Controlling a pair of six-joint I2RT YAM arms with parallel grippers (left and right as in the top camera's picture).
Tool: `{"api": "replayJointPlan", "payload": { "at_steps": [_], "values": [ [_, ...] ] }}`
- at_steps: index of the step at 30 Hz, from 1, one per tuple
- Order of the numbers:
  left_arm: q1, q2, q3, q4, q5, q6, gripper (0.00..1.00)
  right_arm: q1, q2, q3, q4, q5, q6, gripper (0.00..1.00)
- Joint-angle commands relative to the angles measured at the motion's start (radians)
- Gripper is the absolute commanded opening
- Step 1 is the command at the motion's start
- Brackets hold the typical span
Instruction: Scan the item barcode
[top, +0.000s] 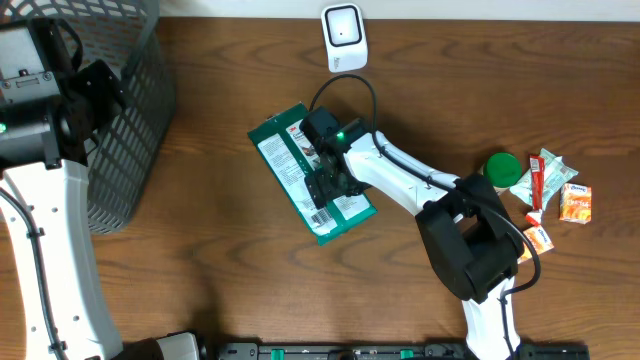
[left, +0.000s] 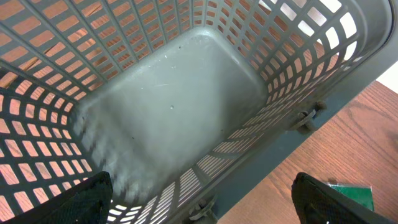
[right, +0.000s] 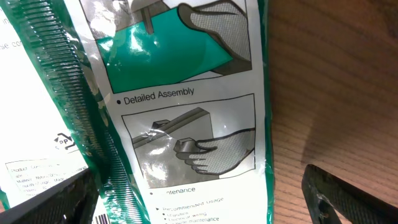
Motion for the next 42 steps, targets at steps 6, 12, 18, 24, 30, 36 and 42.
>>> {"api": "replayJointPlan", "payload": {
  "at_steps": [6, 12, 18, 24, 30, 36, 42],
  "values": [
    [0.005, 0.0, 0.006, -0.002, -0.013, 0.01, 0.92, -0.032, -0.018, 0.012, -0.008, -0.044, 0.002, 0.99],
    [0.005, 0.0, 0.006, -0.002, -0.013, 0.01, 0.92, -0.138, -0.068, 0.017, 0.017, -0.29, -0.037, 0.99],
    [0.005, 0.0, 0.006, -0.002, -0.013, 0.01, 0.93, -0.275, -0.09, 0.017, -0.051, -0.476, -0.175, 0.99],
    [0.005, 0.0, 0.006, -0.04, 0.108, 0.009, 0.93, -0.36, -0.09, 0.016, -0.063, -0.616, -0.243, 0.99],
    [-0.011, 0.0, -0.036, -0.175, 0.475, -0.028, 0.89, -0.32, -0.09, -0.016, -0.075, -0.612, -0.245, 0.99],
    [-0.127, 0.014, -0.2, -0.109, 0.508, -0.029, 0.74, -0.304, -0.09, -0.054, 0.029, -0.6, -0.246, 0.99],
    [-0.282, 0.054, -0.405, 0.088, 0.512, -0.033, 0.43, -0.344, -0.089, -0.054, 0.095, -0.608, -0.256, 0.99]
  ]
}}
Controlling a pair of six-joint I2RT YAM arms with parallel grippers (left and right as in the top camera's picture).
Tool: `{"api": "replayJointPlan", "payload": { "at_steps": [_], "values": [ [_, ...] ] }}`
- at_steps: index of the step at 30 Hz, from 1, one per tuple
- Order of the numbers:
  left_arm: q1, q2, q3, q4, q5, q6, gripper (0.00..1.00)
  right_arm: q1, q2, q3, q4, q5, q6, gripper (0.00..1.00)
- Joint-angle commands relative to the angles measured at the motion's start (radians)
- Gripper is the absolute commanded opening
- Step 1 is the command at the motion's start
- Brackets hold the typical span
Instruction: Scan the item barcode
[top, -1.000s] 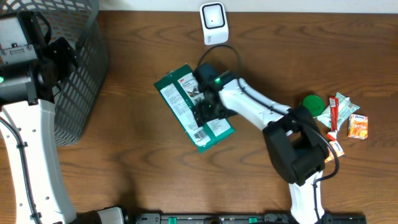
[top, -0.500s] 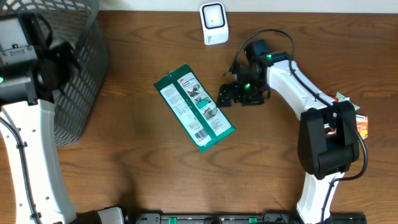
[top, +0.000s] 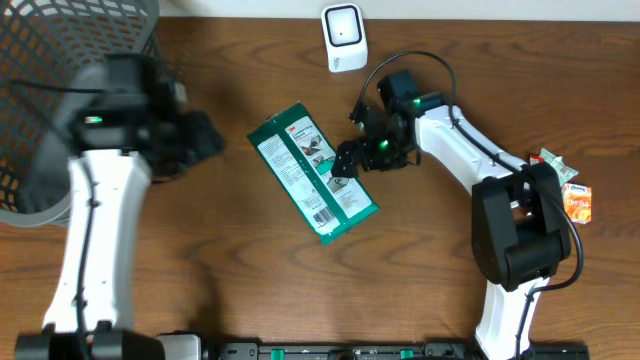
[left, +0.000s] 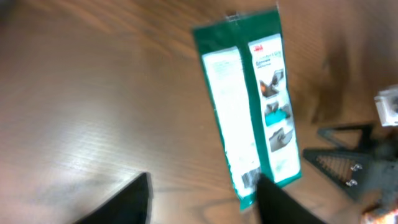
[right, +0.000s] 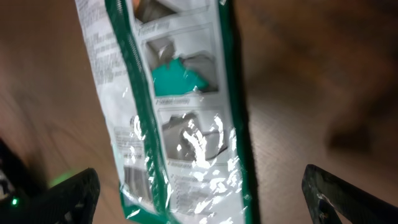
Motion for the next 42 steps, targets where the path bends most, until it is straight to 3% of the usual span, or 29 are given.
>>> {"api": "replayJointPlan", "payload": {
  "at_steps": [1, 4, 9, 29, 35, 39, 42],
  "values": [
    [-0.089, 0.039, -0.106, 0.092, 0.032, -0.005, 0.38, -0.032, -0.023, -0.004, 0.017, -0.024, -0.034, 0.99],
    [-0.143, 0.079, -0.155, 0.169, 0.014, -0.031, 0.32, -0.036, -0.017, -0.006, 0.02, -0.065, -0.063, 0.99],
    [-0.191, 0.18, -0.167, 0.201, -0.138, -0.155, 0.25, -0.018, -0.012, -0.058, 0.079, -0.083, -0.062, 0.99],
    [-0.233, 0.56, -0.167, 0.344, -0.087, -0.151, 0.26, 0.066, -0.012, -0.249, 0.249, -0.214, -0.005, 0.99],
    [-0.233, 0.571, -0.167, 0.351, -0.063, -0.13, 0.26, 0.08, -0.012, -0.249, 0.284, -0.39, -0.005, 0.96],
    [-0.235, 0.571, -0.167, 0.351, -0.062, -0.127, 0.26, 0.082, -0.012, -0.249, 0.298, -0.41, -0.005, 0.85],
    [-0.235, 0.571, -0.167, 0.351, -0.062, -0.127, 0.26, 0.089, -0.012, -0.25, 0.322, -0.41, -0.005, 0.64]
  ]
}}
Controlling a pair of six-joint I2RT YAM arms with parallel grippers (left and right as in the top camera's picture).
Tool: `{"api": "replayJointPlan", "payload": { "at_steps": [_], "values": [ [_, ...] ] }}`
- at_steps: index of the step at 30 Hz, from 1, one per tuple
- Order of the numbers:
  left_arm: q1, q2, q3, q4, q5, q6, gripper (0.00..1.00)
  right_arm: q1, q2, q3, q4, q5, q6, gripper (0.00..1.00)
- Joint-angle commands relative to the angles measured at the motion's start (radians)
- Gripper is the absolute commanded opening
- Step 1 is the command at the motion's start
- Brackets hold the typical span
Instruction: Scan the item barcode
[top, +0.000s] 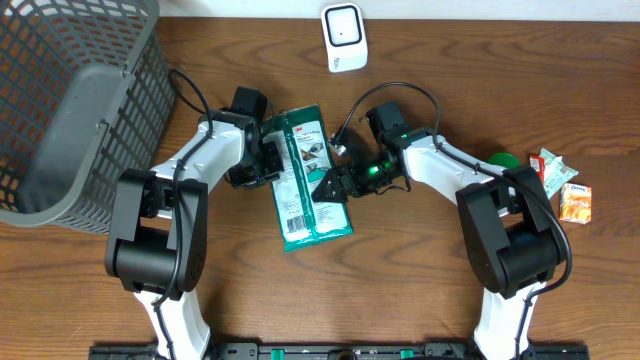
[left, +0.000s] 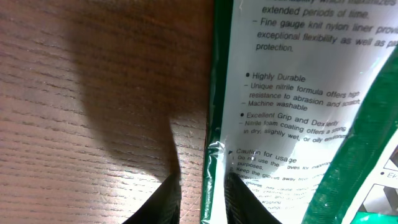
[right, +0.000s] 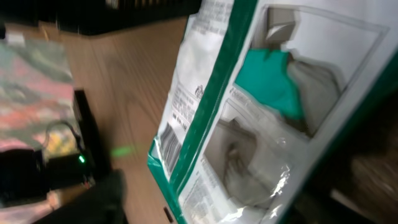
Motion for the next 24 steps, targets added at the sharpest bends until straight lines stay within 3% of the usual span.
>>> {"api": "replayJointPlan", "payload": {
  "at_steps": [1, 11, 13, 15, 20, 24],
  "values": [
    [-0.004, 0.085, -0.033, 0.012, 0.013, 0.009, 0.26, 0.02, 0.01, -0.004, 0.026, -0.057, -0.005, 0.62],
    [-0.004, 0.085, -0.033, 0.011, 0.013, 0.009, 0.26, 0.087, 0.01, -0.01, 0.082, 0.065, 0.041, 0.42],
    [-0.004, 0.085, -0.033, 0.011, 0.013, 0.009, 0.25, 0.1, 0.01, -0.01, 0.091, 0.085, 0.044, 0.27],
    [-0.003, 0.08, -0.032, 0.011, 0.013, 0.01, 0.22, 0.101, 0.01, -0.01, 0.105, 0.085, 0.045, 0.01],
    [0.024, 0.008, -0.01, -0.009, 0.013, 0.013, 0.19, 0.066, -0.01, 0.014, 0.082, 0.101, 0.055, 0.01],
    [0.073, -0.128, -0.003, -0.023, 0.013, 0.012, 0.19, 0.03, -0.103, 0.045, -0.003, 0.251, -0.012, 0.01]
  ]
}}
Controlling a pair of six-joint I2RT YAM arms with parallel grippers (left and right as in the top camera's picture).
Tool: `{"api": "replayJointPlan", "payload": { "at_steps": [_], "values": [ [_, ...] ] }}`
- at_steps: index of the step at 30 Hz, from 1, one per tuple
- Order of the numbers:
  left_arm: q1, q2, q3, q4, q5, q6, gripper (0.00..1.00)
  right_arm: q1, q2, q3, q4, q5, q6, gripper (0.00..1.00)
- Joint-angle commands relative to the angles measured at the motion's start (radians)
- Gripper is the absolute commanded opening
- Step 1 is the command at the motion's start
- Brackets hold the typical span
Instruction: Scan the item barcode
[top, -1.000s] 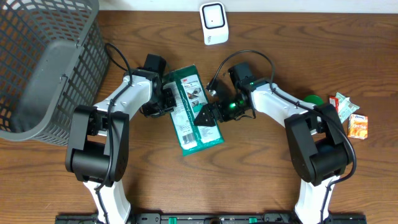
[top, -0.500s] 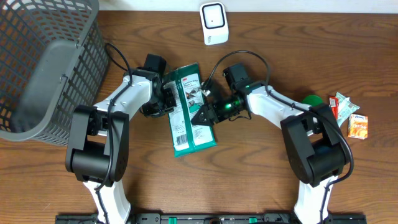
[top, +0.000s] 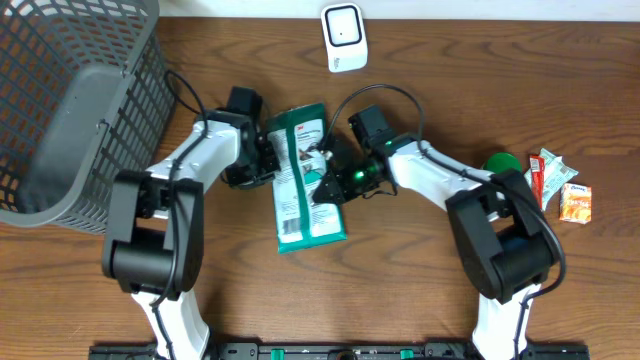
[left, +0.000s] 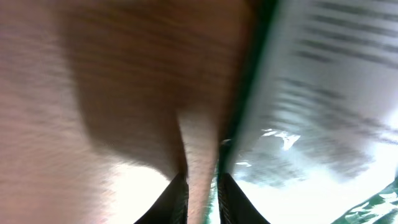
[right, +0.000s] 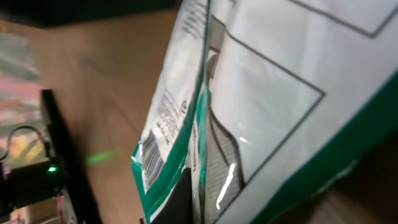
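Note:
The green and white glove package lies on the table between both arms, with its barcode near the lower end. At its left edge my left gripper is nearly closed; in the blurred left wrist view its jaws stand a narrow gap apart around the green edge of the package. My right gripper is shut on the package's right side. Its one visible dark finger presses against the package film; the other is hidden behind it. The white scanner stands at the back.
A grey mesh basket fills the back left corner. A green lid and several small snack packets lie at the right. The table's wood shows in front of the package.
My right gripper, then wide open beside the package, is now shut on it. The left jaws have narrowed further on the left edge. The package has shifted slightly.
First my right gripper was over the package and my left was open over the basket. Then the right had drawn back and the left was above the table near the package. Then both flanked the package, turned more upright, and now both are closed on it.

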Motion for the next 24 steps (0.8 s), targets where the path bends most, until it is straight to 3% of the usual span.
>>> {"api": "replayJointPlan", "payload": {
  "at_steps": [1, 5, 9, 11, 14, 20, 24],
  "values": [
    [0.057, -0.156, -0.002, -0.015, -0.004, 0.005, 0.19, -0.033, -0.128, 0.055, -0.052, 0.159, -0.079, 0.01],
    [0.11, -0.344, -0.002, -0.034, -0.008, 0.006, 0.24, -0.024, -0.31, 0.101, -0.121, 0.433, -0.187, 0.01],
    [0.128, -0.472, -0.002, -0.057, -0.038, 0.006, 0.31, -0.003, -0.451, 0.119, -0.08, 0.639, -0.302, 0.01],
    [0.127, -0.516, -0.002, -0.072, -0.077, 0.005, 0.38, 0.016, -0.497, 0.121, -0.043, 0.675, -0.416, 0.01],
    [0.127, -0.571, -0.002, -0.09, -0.117, 0.006, 0.49, 0.078, -0.554, 0.121, 0.068, 0.762, -0.724, 0.01],
    [0.127, -0.558, -0.003, -0.105, -0.117, 0.006, 0.64, 0.136, -0.507, 0.12, 0.241, 0.923, -0.952, 0.01],
    [0.127, -0.547, -0.003, -0.106, -0.117, 0.006, 0.81, 0.138, -0.417, 0.12, 0.42, 1.035, -1.053, 0.01]
  ]
}}
